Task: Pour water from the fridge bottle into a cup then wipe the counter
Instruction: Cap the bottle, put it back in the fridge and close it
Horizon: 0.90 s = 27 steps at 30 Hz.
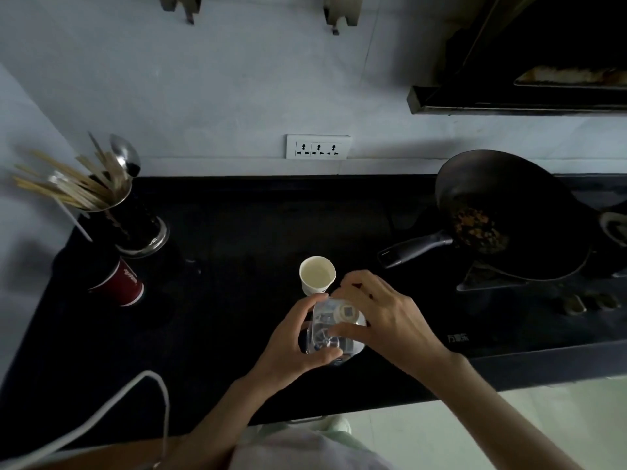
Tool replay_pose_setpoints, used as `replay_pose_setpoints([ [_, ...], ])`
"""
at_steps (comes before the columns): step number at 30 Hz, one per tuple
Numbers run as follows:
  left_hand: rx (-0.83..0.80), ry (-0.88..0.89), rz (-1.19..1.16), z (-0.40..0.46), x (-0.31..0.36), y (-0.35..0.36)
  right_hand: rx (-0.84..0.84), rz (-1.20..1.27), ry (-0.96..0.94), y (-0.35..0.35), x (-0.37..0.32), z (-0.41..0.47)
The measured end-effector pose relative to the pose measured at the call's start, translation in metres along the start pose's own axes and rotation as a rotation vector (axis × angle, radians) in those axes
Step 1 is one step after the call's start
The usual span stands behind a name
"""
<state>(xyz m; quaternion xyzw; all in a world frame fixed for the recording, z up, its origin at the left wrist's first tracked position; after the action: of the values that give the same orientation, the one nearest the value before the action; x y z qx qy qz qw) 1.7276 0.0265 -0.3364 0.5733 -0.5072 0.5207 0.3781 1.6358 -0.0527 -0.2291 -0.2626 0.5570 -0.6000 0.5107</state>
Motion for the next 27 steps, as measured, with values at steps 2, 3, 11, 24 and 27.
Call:
replay_pose_setpoints([
  [2, -0.013, -0.006, -0.015, 0.000, 0.000, 0.000, -0.119, 0.063, -0.103, 0.000, -0.001, -0.003],
  [3, -0.020, -0.009, -0.018, 0.000, -0.001, 0.000, -0.165, 0.098, -0.141, -0.001, -0.002, -0.004],
  [11, -0.005, -0.014, 0.022, 0.003, -0.006, -0.001, -0.125, 0.082, -0.146, 0.001, -0.005, -0.002],
  [24, -0.005, 0.044, 0.050, 0.004, -0.001, 0.000, 0.258, -0.005, 0.218, 0.005, -0.010, -0.028],
  [27, -0.007, 0.046, 0.054, 0.002, -0.002, -0.001, 0.247, 0.069, 0.245, 0.006, -0.002, -0.035],
])
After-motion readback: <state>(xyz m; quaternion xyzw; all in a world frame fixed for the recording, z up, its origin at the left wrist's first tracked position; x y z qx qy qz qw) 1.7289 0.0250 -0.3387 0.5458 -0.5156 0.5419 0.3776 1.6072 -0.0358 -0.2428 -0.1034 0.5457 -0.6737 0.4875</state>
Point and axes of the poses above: each hand's wrist, its own z-axis towards the middle knuckle, its own y-axis out of the palm, x = y × z, the point moved 8 cm from there along z, towards the middle knuckle, and after that the axes turned 6 degrees about -z, right-handed, at the moved point
